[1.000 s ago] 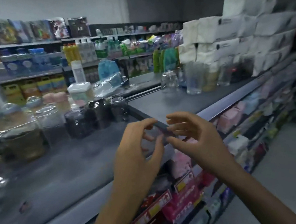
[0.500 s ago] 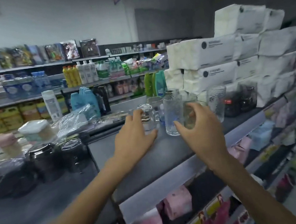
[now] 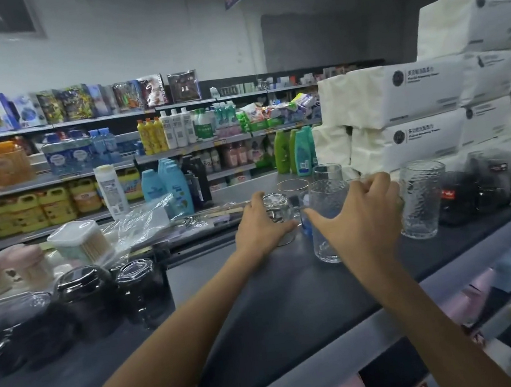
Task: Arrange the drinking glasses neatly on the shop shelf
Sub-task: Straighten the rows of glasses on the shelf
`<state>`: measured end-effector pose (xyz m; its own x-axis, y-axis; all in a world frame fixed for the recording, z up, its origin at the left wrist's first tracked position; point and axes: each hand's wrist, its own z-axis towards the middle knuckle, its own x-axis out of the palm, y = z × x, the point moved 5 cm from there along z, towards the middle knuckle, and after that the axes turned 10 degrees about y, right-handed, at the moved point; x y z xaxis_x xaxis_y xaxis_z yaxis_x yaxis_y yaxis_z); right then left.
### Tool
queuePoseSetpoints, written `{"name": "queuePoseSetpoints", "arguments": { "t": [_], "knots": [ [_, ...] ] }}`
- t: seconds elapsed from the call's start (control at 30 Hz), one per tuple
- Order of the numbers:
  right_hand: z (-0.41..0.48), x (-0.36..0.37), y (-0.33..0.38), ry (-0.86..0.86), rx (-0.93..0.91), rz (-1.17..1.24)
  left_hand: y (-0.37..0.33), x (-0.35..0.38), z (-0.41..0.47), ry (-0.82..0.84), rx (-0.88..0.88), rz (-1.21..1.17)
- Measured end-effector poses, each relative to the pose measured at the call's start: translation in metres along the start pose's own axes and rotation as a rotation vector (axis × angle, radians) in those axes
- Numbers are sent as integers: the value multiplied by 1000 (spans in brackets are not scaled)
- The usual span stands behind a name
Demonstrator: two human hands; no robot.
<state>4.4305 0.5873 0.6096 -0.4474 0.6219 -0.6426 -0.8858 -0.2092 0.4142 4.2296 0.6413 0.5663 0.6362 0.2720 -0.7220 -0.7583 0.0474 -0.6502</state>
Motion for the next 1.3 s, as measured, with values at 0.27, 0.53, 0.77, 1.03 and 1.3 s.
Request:
{"name": "queuePoseSetpoints", "arguments": {
  "t": [0.27,0.53,0.77,1.03,1.3],
  "knots": [
    [-22,-9,0,13,-140,518,10,-33,-37,-29,13,-626],
    [-62,-23,34,281,-71,1206,35,-115,-168,73,-13,-959],
    [-110,-20,105,606,-148,1415,77,-160,-305,-205,-94,-704],
    [-163,-15,176,779,-228,1416,117,-202,-406,-482,-227,-436],
    [-201,2,243,884,-222,1323,138,-226,-451,-495,-187,-298]
  ]
}}
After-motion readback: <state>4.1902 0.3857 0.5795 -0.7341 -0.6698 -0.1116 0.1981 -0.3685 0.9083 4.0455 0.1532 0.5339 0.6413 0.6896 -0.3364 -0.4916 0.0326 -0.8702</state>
